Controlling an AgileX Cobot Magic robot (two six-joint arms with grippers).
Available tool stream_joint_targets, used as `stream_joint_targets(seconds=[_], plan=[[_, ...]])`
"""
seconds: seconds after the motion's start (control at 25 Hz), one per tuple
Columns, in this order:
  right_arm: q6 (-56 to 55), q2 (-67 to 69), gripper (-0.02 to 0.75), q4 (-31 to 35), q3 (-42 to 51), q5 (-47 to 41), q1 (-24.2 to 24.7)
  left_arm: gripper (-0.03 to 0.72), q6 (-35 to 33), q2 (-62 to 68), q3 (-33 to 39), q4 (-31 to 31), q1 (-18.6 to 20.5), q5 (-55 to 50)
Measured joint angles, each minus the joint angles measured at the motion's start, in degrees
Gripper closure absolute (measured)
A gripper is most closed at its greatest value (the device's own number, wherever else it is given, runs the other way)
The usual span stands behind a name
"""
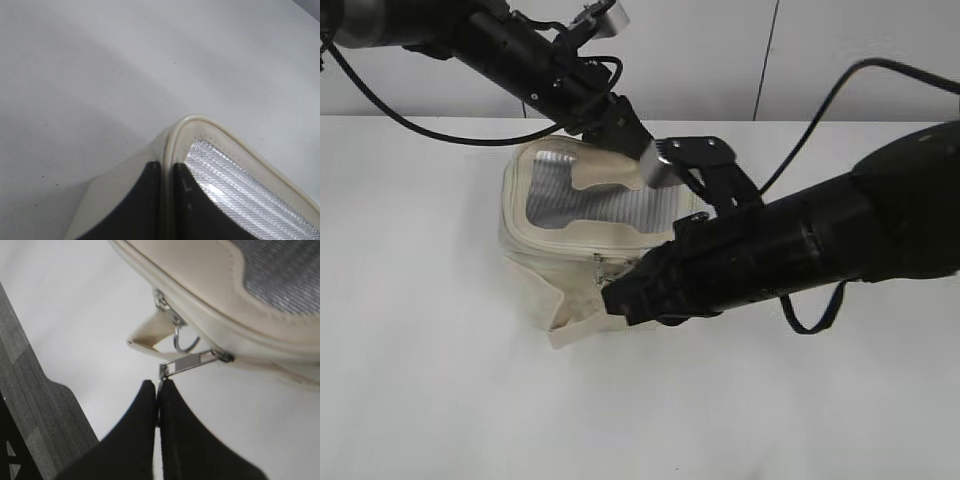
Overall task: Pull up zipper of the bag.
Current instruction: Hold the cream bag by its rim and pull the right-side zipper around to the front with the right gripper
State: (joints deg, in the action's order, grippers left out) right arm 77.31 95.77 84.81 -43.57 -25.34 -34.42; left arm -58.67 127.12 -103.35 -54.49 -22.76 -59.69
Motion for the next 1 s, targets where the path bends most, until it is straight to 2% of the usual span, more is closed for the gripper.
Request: stream_joint_targets(seconds=[0.16, 0.36, 0.48, 0.6, 0.68, 0.88, 1.0], plan=[[-0.52, 2.66, 0.729, 1.75, -3.95, 3.63, -5.07, 0.654, 0.00, -0.12, 0.00, 0.93, -1.16, 0.46], [-5.98, 4.39, 0.727, 1.28, -5.54, 5.27, -6.14, 0.654, 1.20, -0.24, 0.00, 1.31, -1.39, 0.76], [-11.11, 4.39, 0.650, -1.66, -5.55, 4.30, -6.14, 0.609, 3.04, -0.24, 0.00, 1.11, -1.39, 0.95], [-19.39, 3.53, 0.472, -9.85, -5.55, 1.31, -6.18, 0.463, 5.77, -0.37, 0.00, -0.81, -1.34, 2.10], [-27.38, 1.14, 0.400, -18.40, -5.47, 0.93, -6.25, 0.419, 8.03, -0.69, 0.00, -1.07, -1.29, 2.55], [-53.47, -8.54, 0.372, -43.75, -2.74, -1.26, -6.50, 0.444, 11.68, -5.83, 1.15, 1.85, -0.72, 3.52], [-64.30, -15.25, 0.369, -55.33, -0.60, -5.52, -6.63, 0.449, 13.68, -12.53, 6.01, 5.59, -0.52, 4.36]])
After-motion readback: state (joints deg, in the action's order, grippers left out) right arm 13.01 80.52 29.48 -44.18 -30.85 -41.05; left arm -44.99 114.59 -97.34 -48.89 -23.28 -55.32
